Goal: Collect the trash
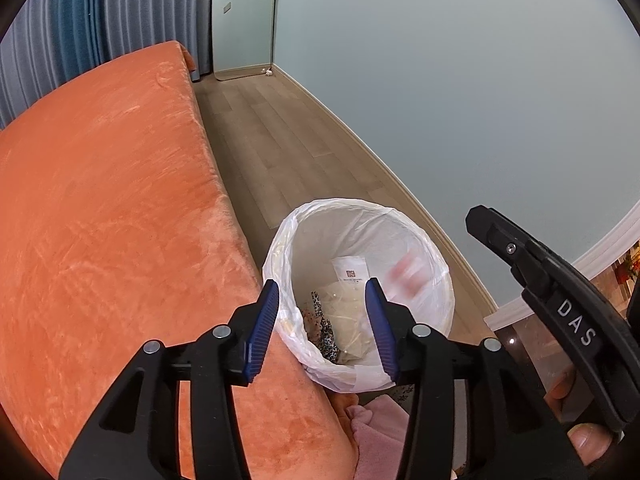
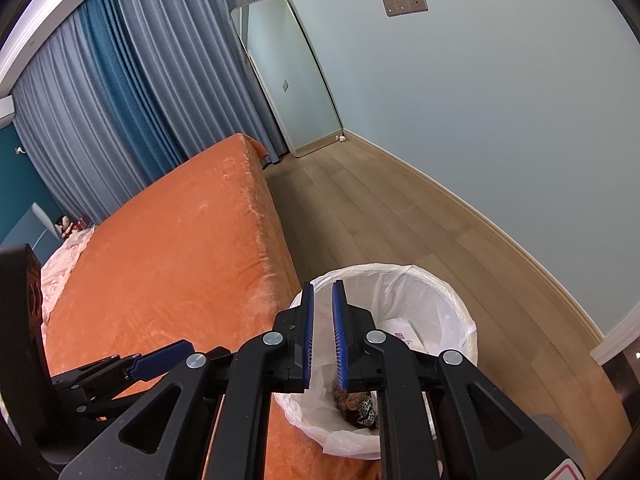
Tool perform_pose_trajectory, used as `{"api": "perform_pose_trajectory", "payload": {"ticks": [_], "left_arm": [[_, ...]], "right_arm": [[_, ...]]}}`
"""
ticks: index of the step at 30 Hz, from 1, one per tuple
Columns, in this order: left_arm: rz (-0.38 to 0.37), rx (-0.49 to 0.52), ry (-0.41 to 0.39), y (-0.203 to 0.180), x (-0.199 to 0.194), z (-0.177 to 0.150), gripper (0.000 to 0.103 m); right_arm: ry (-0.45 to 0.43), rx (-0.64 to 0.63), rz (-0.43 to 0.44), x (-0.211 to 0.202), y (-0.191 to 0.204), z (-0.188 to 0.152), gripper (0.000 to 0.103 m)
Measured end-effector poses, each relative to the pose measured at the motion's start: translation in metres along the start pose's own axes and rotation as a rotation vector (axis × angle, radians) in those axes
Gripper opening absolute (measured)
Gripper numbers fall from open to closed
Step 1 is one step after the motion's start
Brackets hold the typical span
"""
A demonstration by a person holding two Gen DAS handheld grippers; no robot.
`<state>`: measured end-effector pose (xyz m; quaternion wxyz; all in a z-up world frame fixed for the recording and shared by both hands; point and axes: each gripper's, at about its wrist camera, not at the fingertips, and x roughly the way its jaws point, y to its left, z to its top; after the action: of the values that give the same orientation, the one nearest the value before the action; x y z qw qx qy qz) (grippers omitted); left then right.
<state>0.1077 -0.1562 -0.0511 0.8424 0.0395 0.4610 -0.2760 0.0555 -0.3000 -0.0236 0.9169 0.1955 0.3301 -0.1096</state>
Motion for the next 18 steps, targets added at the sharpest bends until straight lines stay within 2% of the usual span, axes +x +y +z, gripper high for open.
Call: {"api": "perform_pose_trajectory", "payload": {"ticks": [5,7,11,18], "left_arm": [[0.005,-0.019,0.001,0.01,-0.001,-0.002,0.044],[0.011,-0.028,-0.002,0.014,-0.001,-0.003,0.048],[0.021,-0.036,-0.006,0.022,-0.003,-0.007,0.048],[0.052,-0.056,-0.009,0.036,-0.009,-0.021,0.053]], "right_arm": [[0.017,-0.01,-0.001,0.004,0.003,-0.001,0.013],[0.025,-0.017,-0.005,0.005,0.005,-0.003,0.014],[0.031,-0.031,-0.016,0.003,0.007,-0.007,0.024],[0.057,-0.073,-0.038,-0.001,0.016,-0.022,0.034]]}}
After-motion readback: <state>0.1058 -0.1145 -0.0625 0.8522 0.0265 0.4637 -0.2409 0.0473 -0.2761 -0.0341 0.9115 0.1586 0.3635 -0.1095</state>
